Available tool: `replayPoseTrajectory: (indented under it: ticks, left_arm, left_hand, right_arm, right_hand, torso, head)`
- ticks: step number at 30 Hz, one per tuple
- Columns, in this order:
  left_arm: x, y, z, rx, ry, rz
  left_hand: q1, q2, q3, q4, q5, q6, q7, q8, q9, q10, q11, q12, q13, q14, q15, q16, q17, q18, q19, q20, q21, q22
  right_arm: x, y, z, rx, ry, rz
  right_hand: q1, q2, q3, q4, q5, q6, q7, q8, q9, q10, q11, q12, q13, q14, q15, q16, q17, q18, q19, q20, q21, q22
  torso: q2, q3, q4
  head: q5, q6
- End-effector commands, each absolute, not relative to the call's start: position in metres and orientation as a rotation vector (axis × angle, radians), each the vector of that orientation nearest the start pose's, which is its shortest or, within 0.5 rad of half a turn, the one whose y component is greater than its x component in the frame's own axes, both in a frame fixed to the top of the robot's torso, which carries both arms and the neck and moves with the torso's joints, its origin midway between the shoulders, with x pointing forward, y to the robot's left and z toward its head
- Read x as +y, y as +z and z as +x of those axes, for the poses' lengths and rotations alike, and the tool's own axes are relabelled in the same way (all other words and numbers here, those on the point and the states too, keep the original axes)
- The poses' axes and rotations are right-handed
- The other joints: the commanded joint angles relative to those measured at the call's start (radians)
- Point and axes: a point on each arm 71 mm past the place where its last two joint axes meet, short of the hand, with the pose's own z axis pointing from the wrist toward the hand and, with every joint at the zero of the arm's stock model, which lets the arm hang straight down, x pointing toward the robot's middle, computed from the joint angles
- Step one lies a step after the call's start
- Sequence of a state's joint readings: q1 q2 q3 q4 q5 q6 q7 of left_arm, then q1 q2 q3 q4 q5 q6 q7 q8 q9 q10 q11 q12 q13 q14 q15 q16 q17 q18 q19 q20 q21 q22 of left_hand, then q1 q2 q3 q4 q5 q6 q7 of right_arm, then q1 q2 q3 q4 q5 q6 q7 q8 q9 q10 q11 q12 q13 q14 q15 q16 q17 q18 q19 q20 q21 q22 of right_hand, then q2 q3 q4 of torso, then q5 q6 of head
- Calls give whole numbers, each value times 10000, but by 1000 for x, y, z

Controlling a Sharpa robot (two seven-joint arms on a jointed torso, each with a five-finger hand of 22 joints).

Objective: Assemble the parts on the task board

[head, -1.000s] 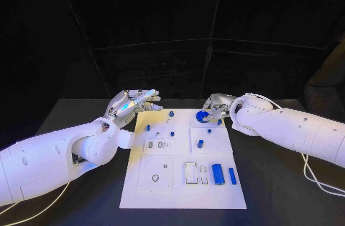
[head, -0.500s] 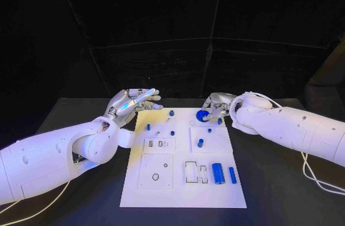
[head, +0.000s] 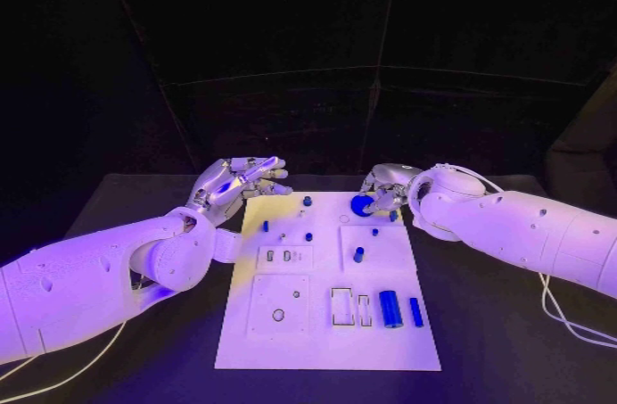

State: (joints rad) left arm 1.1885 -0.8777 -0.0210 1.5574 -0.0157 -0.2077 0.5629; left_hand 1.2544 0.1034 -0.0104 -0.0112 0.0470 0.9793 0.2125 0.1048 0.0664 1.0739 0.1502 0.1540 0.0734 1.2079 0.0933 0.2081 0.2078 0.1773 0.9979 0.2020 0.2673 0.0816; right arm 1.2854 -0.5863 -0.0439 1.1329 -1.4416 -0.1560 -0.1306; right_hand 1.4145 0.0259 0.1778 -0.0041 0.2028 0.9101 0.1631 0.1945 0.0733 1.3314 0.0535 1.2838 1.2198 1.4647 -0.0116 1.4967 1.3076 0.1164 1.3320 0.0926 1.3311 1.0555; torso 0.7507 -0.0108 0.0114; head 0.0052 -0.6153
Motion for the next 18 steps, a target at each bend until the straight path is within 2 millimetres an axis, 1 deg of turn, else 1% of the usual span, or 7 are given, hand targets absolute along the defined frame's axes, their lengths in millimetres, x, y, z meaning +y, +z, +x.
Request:
replayPoseTrajectory:
  ticks: [1,4,8,11,13,16,18]
  left_arm:
    - [212,-160,481,12862,-17647,-9777]
    - [213,-160,481,12855,-17628,-9781]
    - [214,-160,481,12840,-17589,-9790]
    - [215,-160,481,12817,-17571,-9788]
    - [215,-160,481,12800,-17562,-9784]
    - [217,-160,482,12766,-17523,-9784]
    - [217,-160,482,12758,-17514,-9784]
  left_hand:
    - [14,81,3,-32,66,15,47,-52,-6,-36,46,-59,-13,-42,38,-36,10,69,18,84,-57,-9]
    - [14,81,3,-32,66,15,47,-52,-6,-36,46,-59,-13,-42,38,-36,10,69,18,84,-57,-9]
    - [14,81,3,-32,66,15,48,-52,-6,-36,46,-59,-12,-42,38,-37,10,69,18,84,-58,-9]
    - [13,91,8,-34,66,16,48,-55,-6,-36,47,-64,-12,-42,39,-44,16,69,20,85,-63,-14]
    - [13,92,9,-34,66,16,48,-56,-6,-35,47,-65,-12,-42,39,-44,16,69,20,85,-63,-14]
    - [13,92,9,-34,66,16,48,-56,-6,-35,47,-65,-12,-42,39,-44,16,69,20,85,-63,-14]
    - [13,92,9,-34,66,16,48,-56,-6,-35,47,-65,-12,-42,39,-44,16,69,20,85,-63,-14]
  right_arm:
    - [-177,-164,563,16513,4924,-1525]
    - [-169,-159,558,16034,5195,-1587]
    - [-156,-153,550,15415,5502,-1840]
    - [-142,-149,544,14971,5774,-2264]
    - [-134,-147,541,14796,5913,-2496]
    - [-113,-146,536,14551,6198,-2997]
    - [-105,-146,535,14531,6292,-3156]
  right_hand:
    - [-116,173,114,-1,-32,718,-242,144,105,82,-17,41,36,773,-99,58,1285,-182,27,-53,64,33]
    - [-199,127,243,-18,21,757,-254,93,80,93,-33,40,51,774,-119,60,1291,-186,35,-78,78,50]
    - [-301,41,356,-32,81,759,-247,21,48,104,-33,38,67,774,-124,58,1290,-196,57,-91,104,94]
    - [-390,-54,471,-55,147,734,-228,-66,13,106,-20,27,74,776,-118,62,1301,-202,71,-92,122,122]
    - [-421,-80,515,-60,158,728,-221,-96,3,110,-15,28,81,778,-115,66,1309,-205,77,-91,130,136]
    - [-454,-102,554,-60,152,728,-216,-121,-5,124,-10,40,100,778,-111,64,1307,-208,84,-89,138,150]
    - [-459,-105,560,-60,149,728,-215,-124,-6,127,-10,42,104,778,-111,65,1309,-209,86,-88,140,155]
  torso:
    - [-4,2,13]
    - [-3,-3,21]
    - [-4,-6,27]
    - [-5,-12,32]
    - [9,-8,31]
    - [12,2,45]
    - [11,-1,57]
  head:
    - [-15,12]
    - [-36,24]
    - [-6,40]
    - [-13,56]
    - [12,57]
    - [25,47]
    - [17,43]
